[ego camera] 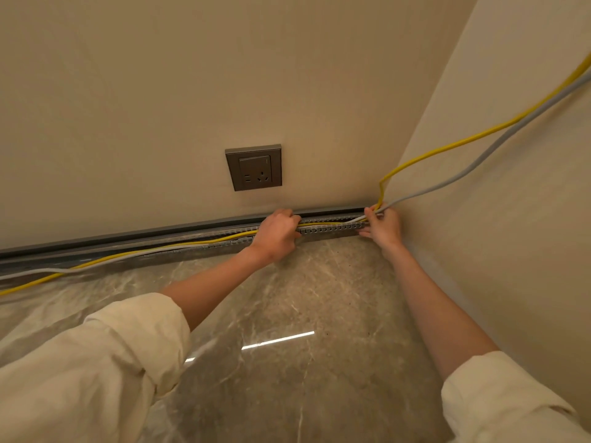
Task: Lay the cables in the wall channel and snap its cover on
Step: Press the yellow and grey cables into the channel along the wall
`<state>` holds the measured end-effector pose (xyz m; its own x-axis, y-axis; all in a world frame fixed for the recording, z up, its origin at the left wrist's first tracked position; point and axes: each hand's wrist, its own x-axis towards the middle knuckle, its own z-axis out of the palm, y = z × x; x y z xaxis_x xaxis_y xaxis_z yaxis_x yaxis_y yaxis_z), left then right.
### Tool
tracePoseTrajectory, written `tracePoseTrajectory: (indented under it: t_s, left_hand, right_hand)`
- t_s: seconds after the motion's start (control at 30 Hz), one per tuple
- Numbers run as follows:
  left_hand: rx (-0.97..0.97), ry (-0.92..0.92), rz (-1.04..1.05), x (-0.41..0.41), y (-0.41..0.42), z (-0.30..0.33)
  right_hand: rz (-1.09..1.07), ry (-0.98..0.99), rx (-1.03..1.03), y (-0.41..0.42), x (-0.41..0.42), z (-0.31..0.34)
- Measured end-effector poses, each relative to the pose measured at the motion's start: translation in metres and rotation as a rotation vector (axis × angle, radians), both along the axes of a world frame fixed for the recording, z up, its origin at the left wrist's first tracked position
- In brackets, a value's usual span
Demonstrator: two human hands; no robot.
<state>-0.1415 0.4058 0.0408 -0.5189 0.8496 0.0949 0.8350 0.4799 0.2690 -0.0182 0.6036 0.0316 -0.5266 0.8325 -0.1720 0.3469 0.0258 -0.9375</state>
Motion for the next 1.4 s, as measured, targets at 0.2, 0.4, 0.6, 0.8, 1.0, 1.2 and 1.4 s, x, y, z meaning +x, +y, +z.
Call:
tracePoseTrajectory:
  t_s: [0.2,0.4,0.6,0.8,1.0,1.2,1.4]
  left_hand:
    - [0.030,-0.006,-0.013,0.004,-0.002,0.003]
    - [0.058,0.001,-0.031,0.010,0.009,0.006]
    - [0.053,0.065,-0.071,0.014,0.016,0.000]
    - [0.044,0.125,-0.103,0.013,0.019,-0.006]
    - [0.021,0.119,-0.105,0.015,0.020,-0.016]
    - [0.038,0.114,-0.104,0.021,0.027,-0.019]
    - [0.031,0.134,-0.119,0.016,0.033,-0.018]
  right_hand:
    - [-0.152,0.127,-0.139,0.001,0.004,0.001]
    - [-0.246,0.100,-0.011,0.014,0.002,-0.009]
    - [-0.290,-0.009,0.105,0.016,-0.005,-0.010]
    - [-0.262,-0.299,0.271,0.013,-0.005,-0.002]
    - [-0.208,-0.498,0.394,0.002,0.003,0.003]
    - [-0.184,-0.481,0.567,-0.021,0.020,-0.002]
    - [0.087,-0.412,0.806,-0.044,0.028,-0.022]
